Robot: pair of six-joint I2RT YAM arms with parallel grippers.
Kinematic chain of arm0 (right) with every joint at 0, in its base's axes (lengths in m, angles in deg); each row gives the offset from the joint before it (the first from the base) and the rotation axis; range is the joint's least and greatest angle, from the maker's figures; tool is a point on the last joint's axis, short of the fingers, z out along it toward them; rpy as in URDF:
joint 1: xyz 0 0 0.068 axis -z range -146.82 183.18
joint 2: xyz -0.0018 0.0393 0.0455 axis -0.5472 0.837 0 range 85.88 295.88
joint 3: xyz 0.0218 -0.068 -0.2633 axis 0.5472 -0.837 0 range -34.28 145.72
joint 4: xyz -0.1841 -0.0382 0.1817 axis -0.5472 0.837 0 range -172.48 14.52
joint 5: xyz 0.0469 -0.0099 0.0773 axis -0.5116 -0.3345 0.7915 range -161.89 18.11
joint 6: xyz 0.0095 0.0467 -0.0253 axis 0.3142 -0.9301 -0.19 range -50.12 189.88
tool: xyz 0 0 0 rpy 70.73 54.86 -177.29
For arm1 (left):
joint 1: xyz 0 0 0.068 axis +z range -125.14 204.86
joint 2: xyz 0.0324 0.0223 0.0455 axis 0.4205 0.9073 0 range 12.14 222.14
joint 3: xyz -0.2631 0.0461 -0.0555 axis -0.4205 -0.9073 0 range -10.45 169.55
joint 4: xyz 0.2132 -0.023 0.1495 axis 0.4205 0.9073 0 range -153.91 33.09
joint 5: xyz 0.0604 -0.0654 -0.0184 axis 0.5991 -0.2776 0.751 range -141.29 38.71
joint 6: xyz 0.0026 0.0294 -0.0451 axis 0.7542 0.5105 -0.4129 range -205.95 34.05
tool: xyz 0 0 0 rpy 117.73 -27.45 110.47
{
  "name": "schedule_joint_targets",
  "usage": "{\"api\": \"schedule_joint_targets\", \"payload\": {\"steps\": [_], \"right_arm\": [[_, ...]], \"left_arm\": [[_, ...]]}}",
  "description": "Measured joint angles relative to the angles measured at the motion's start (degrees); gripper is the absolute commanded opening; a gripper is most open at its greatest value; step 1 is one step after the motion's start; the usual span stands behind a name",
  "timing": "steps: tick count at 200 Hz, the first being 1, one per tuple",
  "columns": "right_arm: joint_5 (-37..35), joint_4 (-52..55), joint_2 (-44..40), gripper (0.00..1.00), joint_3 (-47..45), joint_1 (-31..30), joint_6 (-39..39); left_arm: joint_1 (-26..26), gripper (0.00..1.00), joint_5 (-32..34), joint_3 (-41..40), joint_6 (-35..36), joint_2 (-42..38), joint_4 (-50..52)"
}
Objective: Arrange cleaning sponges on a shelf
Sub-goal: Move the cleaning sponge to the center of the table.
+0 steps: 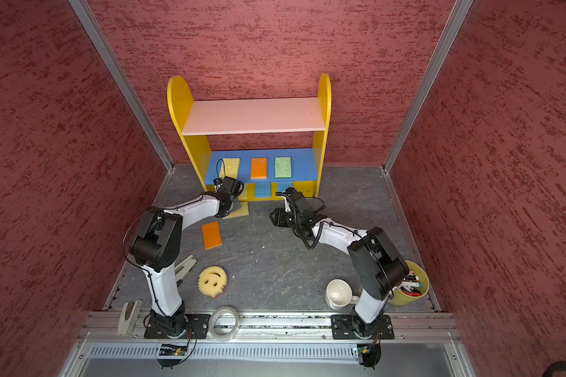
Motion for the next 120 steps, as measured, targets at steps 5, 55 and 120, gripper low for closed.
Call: {"api": "schedule_joint_targets", "payload": {"steps": [5,55,120], "right_arm": [[0.0,0.0,0.0,0.54,0.0,0.0,0.0],[-0.02,-0.02,-0.15,0.54,-0.52,0.0,-0.22],[-0.44,0.07,-1.77,0.55,-1.16,0.0,-0.2]], "left_arm": [[-0.11,0.23,-0.33,-0.39,-0.04,0.0,0.35],[-0.24,0.18,-1.2,-3.69,-0.63,-1.14,1.42],[-2.78,0.15,-8.52,-6.49,-4.15,-4.48,1.66]]}}
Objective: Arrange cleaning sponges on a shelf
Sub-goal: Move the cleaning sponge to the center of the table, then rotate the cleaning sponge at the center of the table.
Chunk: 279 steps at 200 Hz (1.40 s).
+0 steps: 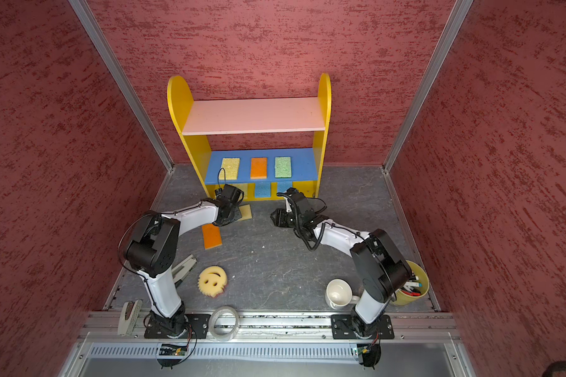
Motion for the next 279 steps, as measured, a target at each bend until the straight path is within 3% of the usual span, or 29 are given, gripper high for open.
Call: {"api": "schedule_joint_targets", "payload": {"steps": [38,83,89,104,117,136,154,196,279], "right_arm": [[1.4,-0.15,-0.02,0.55,-0.04,0.0,-1.22],[2.47,-1.14,-2.23,0.55,-6.21,-1.53,-3.08],[2.51,-1.14,-2.36,0.55,-6.84,-1.95,-3.41],[2.67,-1.25,-2.27,0.52,-7.72,-2.69,-4.35],[3.02,-1.62,-2.19,0.43,-7.8,-3.28,-5.11],[3.69,-3.17,-1.81,0.15,-7.61,-3.56,-6.03],[4.07,-4.24,-0.07,0.0,-6.38,-4.09,-7.43],[4.07,-4.98,8.57,0.0,0.52,-6.58,-8.52],[3.52,-3.93,19.63,0.0,8.7,-7.91,-10.84]], "left_arm": [[-6.12,0.16,-5.11,0.0,-3.69,-4.48,4.26],[-6.51,0.26,-8.09,-0.85,-7.72,-11.5,5.81],[-6.34,0.25,-7.8,-1.18,-7.74,-12.74,5.6],[-5.42,0.11,-7.3,-1.97,-7.13,-15.04,4.55],[-3.13,0.0,-7.15,-2.54,-6.1,-15.02,2.38],[0.33,0.0,-6.47,-3.37,-4.5,-12.2,-0.63],[2.29,0.0,-6.01,-3.43,-3.1,-8.09,-2.45],[3.98,0.0,-5.92,-2.47,-0.81,-0.96,-5.92],[4.52,0.0,-5.7,0.94,2.19,3.17,-12.9]]}}
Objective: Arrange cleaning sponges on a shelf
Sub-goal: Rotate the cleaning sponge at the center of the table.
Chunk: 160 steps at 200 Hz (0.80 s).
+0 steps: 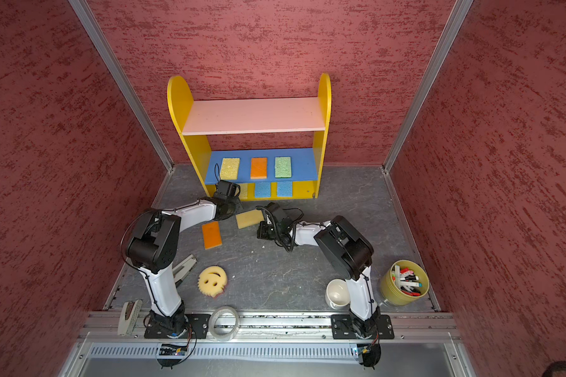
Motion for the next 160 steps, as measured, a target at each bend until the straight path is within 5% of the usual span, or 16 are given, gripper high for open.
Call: {"api": "schedule_joint_targets", "payload": {"steps": [33,75,128,160], "right_arm": [[-1.05,0.24,1.53,0.0,2.14,0.46,-0.76],[-2.1,0.7,3.43,0.19,3.91,2.23,-1.86],[-1.7,0.46,3.74,0.3,4.26,4.85,-3.54],[-0.42,0.37,-2.67,0.36,-3.08,6.4,-4.76]], "left_arm": [[-0.52,0.0,-1.31,-1.68,0.33,0.2,-2.25],[-1.99,0.0,-3.17,-6.29,0.26,-1.01,-3.69],[-6.21,0.0,-5.25,-12.59,-1.57,-9.49,-1.81],[-8.0,0.0,-7.1,-14.71,-3.37,-15.63,-0.81]]}}
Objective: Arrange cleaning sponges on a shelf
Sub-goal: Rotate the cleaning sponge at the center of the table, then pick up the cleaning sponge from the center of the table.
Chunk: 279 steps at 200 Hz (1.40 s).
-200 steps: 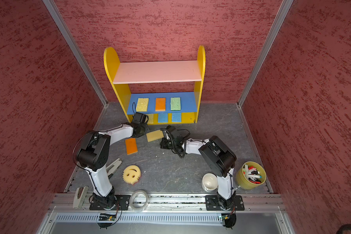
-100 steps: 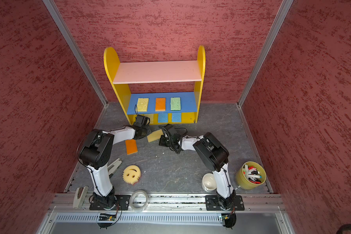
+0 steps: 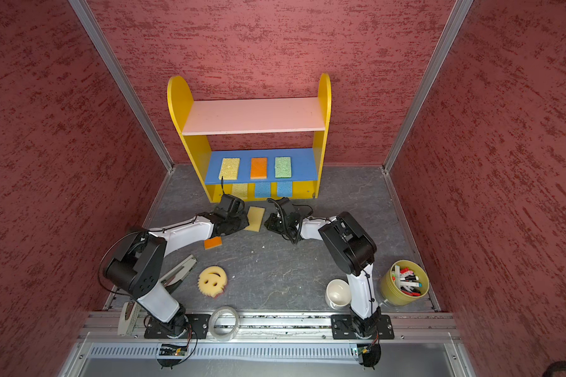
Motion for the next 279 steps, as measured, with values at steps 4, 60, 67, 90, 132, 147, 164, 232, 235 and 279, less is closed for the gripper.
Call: {"api": "schedule_joint_targets", "payload": {"steps": [4,60,67,90,132,147,164,232,235,279], "right_arm": [[0.26,0.2,-1.05,0.37,-0.79,0.24,-0.13],[6.25,-0.39,-3.1,0.48,1.33,1.53,-0.92],[6.88,-0.46,-2.21,0.48,2.14,1.53,-1.03],[7.76,0.22,0.66,0.48,4.22,1.46,-1.14],[8.22,3.54,6.08,0.49,9.46,1.42,-1.09],[8.57,3.54,7.65,0.5,10.91,1.42,-1.11],[9.25,3.1,8.85,0.5,12.22,1.4,-1.53],[14.05,-13.81,11.56,0.44,7.76,0.92,-9.16],[14.1,-14.38,11.56,0.43,7.41,0.92,-9.6],[13.84,-17.11,9.62,0.08,1.86,0.52,-11.91]], "left_arm": [[-0.02,0.0,-0.17,-0.13,-0.11,-0.7,0.11],[4.98,0.16,-5.14,-0.44,0.66,-0.81,-4.57],[5.92,0.16,-6.91,-0.42,0.81,0.44,-6.47],[8.11,0.19,-11.61,-0.37,1.22,5.42,-11.3],[8.39,0.26,-16.96,-0.42,1.53,10.54,-15.47],[8.28,0.26,-17.88,-0.42,1.55,11.3,-16.44],[8.26,0.26,-18.56,-0.42,1.53,11.93,-17.09],[8.44,0.21,-19.69,-3.34,-0.52,12.59,-23.15],[8.44,0.21,-19.8,-3.58,-0.74,12.57,-23.56],[7.41,0.21,-20.72,-8.09,-4.76,9.14,-25.11]]}}
